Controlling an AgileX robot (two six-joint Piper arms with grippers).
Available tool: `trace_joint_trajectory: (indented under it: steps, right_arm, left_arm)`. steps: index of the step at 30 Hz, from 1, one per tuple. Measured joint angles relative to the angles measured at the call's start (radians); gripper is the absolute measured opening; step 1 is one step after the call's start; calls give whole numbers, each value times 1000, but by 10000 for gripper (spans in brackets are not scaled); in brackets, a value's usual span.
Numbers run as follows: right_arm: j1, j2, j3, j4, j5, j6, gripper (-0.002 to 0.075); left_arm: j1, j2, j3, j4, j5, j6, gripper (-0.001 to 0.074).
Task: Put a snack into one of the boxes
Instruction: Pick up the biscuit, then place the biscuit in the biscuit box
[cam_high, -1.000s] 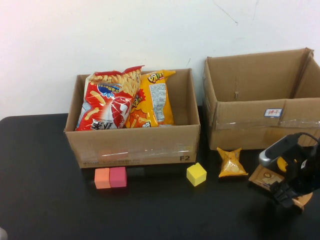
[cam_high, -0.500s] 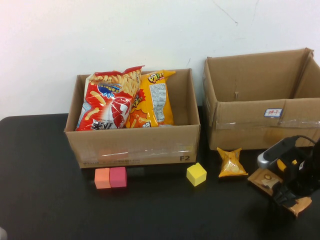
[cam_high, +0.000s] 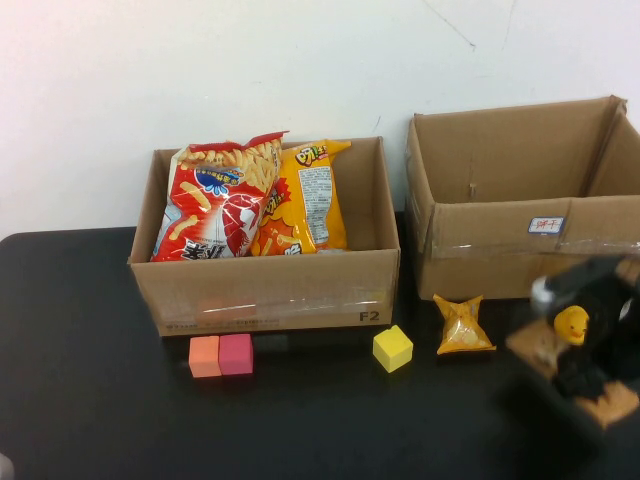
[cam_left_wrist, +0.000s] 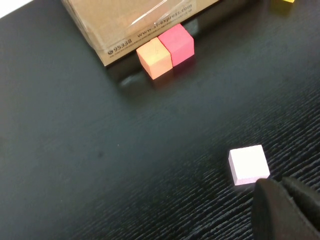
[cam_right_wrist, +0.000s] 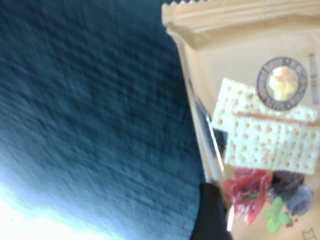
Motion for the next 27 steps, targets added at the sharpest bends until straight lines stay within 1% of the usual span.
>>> trace_joint_trajectory:
  steps: [5,8,11,14,16,18,22,27]
  right_arm:
    - [0,-162,0,97,-9,5,449]
    - [0,-260,2,118,-71,5,449]
    - [0,-350,4,124,-217,5,449]
    - [0,-399,1,129,-415,5,449]
    - [0,-405,-21,137,-490,5,449]
    - [0,-392,-57,146,-515,5,449]
    - [0,-303,-183,195,-531,5,449]
    - [0,-146,-337,302,-526,5,449]
  left_arm:
    - [0,0,0,1,0,0,-1]
    - [0,0,0,2,0,0,-1]
    - [0,0,0,4,0,0,-1]
    - [0,0,0,4,-4,2,-1]
    - [0,0,0,4,-8,2,-1]
    - [0,0,0,4,-8,2,-1]
    - [0,0,0,4,-11,2,-1]
    - [0,0,0,4,-14,2,-1]
